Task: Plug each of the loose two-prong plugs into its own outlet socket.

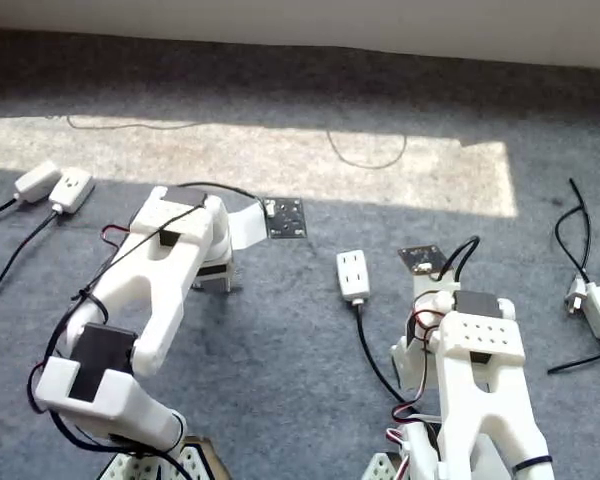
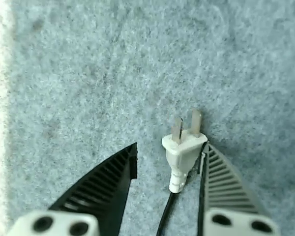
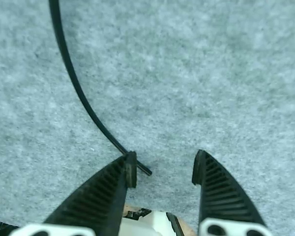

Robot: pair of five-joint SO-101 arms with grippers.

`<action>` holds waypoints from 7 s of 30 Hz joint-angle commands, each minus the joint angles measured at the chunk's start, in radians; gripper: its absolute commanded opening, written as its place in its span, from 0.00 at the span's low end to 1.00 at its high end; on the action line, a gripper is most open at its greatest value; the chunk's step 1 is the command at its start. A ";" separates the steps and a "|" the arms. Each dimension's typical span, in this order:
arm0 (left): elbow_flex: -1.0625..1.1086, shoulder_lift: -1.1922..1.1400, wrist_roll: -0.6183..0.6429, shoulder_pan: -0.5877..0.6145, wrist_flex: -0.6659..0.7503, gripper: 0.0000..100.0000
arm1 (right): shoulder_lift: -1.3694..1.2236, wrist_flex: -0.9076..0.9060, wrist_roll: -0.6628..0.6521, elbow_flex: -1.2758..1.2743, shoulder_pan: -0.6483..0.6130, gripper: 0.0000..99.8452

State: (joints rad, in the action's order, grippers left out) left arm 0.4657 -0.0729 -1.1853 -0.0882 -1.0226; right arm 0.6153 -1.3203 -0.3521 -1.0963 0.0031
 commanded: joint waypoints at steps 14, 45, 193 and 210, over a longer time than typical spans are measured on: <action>-0.038 -0.079 0.003 -0.007 0.034 0.17 | 0.012 0.008 0.000 0.002 0.010 0.19; -0.070 0.656 0.601 -0.147 -0.003 0.01 | 0.012 0.127 0.000 0.004 0.008 0.19; 1.230 1.868 1.226 -0.578 0.698 0.01 | 0.398 0.964 -0.253 -0.285 -0.259 0.01; 1.222 1.868 1.229 -0.541 0.799 0.01 | 0.390 0.961 -0.249 -0.292 -0.263 0.01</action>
State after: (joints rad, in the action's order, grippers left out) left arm 1.6824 1.7729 0.0376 -0.6866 -0.3460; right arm 1.0756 -0.3552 -0.5777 -1.3065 -0.3115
